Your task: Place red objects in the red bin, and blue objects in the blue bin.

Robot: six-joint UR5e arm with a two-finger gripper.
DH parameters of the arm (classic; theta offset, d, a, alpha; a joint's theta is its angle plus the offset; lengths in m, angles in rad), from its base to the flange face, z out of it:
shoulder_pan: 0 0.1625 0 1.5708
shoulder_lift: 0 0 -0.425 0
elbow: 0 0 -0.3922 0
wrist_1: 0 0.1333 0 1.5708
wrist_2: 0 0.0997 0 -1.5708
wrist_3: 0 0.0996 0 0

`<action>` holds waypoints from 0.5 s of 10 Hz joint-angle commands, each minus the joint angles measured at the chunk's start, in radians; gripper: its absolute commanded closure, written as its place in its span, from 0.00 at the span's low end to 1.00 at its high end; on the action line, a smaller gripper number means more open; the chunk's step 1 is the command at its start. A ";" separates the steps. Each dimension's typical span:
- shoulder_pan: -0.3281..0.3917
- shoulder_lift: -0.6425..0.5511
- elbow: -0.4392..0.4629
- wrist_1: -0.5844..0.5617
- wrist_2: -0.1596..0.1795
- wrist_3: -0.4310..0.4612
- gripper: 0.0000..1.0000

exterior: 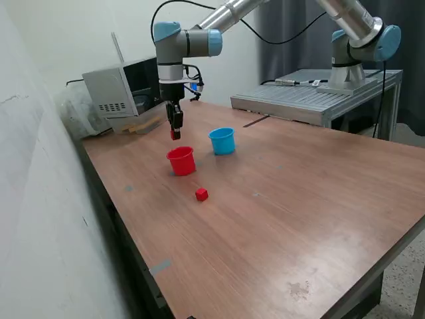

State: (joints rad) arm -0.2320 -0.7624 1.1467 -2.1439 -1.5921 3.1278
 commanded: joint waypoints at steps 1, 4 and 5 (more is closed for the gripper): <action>-0.001 0.034 0.002 -0.011 -0.005 0.000 1.00; -0.001 0.044 0.005 -0.013 -0.025 0.000 0.00; -0.001 0.046 0.002 -0.013 -0.026 -0.003 0.00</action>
State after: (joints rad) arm -0.2331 -0.7196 1.1508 -2.1558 -1.6123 3.1270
